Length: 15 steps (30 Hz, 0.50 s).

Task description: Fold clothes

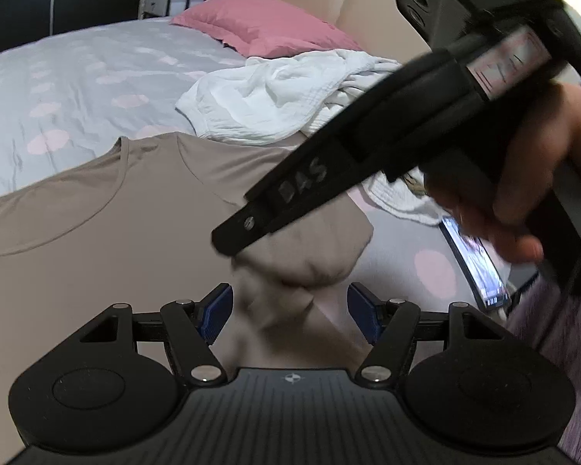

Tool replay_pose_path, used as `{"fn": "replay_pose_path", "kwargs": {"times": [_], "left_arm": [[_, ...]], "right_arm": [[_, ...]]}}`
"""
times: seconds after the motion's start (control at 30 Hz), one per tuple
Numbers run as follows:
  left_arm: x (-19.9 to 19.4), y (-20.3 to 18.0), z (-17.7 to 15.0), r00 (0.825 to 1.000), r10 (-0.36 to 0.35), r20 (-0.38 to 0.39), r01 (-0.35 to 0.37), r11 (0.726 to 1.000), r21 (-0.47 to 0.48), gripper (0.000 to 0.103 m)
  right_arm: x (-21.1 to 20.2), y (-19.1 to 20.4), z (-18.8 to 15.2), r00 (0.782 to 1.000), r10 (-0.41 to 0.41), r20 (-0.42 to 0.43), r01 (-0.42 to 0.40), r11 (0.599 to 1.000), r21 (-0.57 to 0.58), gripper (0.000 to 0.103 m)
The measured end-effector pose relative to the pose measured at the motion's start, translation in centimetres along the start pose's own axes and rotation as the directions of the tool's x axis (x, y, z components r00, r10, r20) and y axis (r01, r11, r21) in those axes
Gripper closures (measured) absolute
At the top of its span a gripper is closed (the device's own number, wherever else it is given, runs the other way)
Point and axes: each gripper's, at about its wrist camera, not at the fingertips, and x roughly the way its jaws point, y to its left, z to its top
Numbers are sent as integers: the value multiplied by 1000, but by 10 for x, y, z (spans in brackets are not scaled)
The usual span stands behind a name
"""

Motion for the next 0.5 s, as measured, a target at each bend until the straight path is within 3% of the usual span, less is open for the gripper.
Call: {"fn": "replay_pose_path", "kwargs": {"times": [0.1,0.27,0.5], "left_arm": [[10,6,3,1000,3,-17,-4,998,-60,39],[28,23,0,989,108,-104,-121,984,-131,47],[36,38,-10,979,105,-175,-138,972,-192,47]], "right_arm": [[6,-1,2,1000,4,-11,-4,1000,7,102],[10,-3,8,1000,5,-12,-5,1000,4,102],[5,-24,4,999,-47,7,47,998,30,100]]}}
